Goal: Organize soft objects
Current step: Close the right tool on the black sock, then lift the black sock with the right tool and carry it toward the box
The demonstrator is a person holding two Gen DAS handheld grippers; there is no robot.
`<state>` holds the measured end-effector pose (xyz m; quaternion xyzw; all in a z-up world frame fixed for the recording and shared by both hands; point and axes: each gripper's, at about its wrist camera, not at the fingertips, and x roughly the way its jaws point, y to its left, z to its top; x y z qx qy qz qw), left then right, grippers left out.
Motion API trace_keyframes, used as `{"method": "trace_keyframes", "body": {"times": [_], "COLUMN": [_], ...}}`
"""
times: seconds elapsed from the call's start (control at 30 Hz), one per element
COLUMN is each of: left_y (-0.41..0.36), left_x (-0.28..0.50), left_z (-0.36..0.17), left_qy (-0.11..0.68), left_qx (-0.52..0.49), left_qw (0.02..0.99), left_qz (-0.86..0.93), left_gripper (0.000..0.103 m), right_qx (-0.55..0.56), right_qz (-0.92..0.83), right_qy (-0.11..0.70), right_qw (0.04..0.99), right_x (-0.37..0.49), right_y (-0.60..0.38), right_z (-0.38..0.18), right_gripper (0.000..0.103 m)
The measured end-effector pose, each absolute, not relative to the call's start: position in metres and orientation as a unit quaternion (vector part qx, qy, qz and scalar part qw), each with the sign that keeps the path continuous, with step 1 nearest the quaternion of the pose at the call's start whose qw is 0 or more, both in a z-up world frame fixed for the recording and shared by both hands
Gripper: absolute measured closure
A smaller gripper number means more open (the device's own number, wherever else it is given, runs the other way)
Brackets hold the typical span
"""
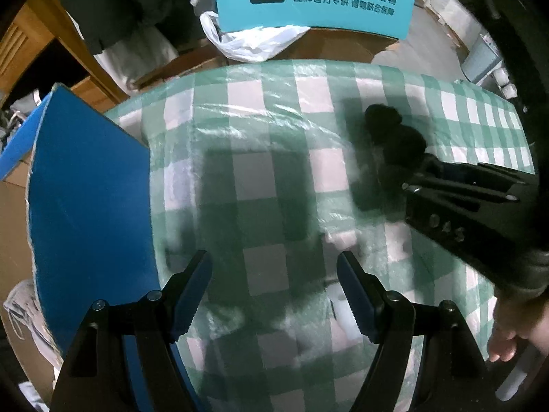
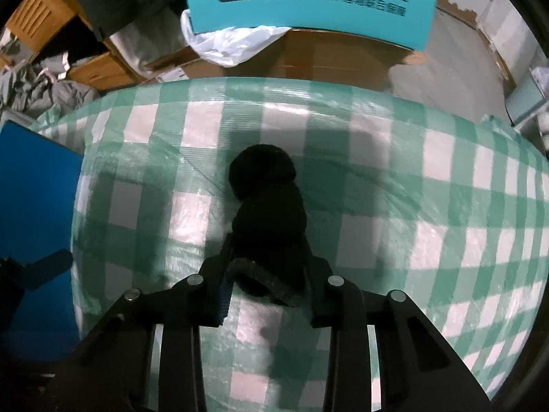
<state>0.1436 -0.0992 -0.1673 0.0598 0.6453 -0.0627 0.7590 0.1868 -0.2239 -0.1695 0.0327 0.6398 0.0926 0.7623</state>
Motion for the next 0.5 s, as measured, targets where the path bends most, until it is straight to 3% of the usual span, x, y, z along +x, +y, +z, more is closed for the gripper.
{"method": "trace_keyframes", "body": {"times": [0.5], "left_y": [-0.113], "left_x": [0.126], "left_z": [-0.18], "left_qy": [0.659], "left_qx": [0.059], "left_qw": [0.746], "left_qz": [-0.072], "left_gripper": [0.027], "right_qx": [0.076], "right_qz": [0.062], "right_qy": [0.637], "right_qw": [0.765], "right_x": [0.137], "right_y": [-0.256], "right_z": [-0.148], "right_gripper": [0.072]}}
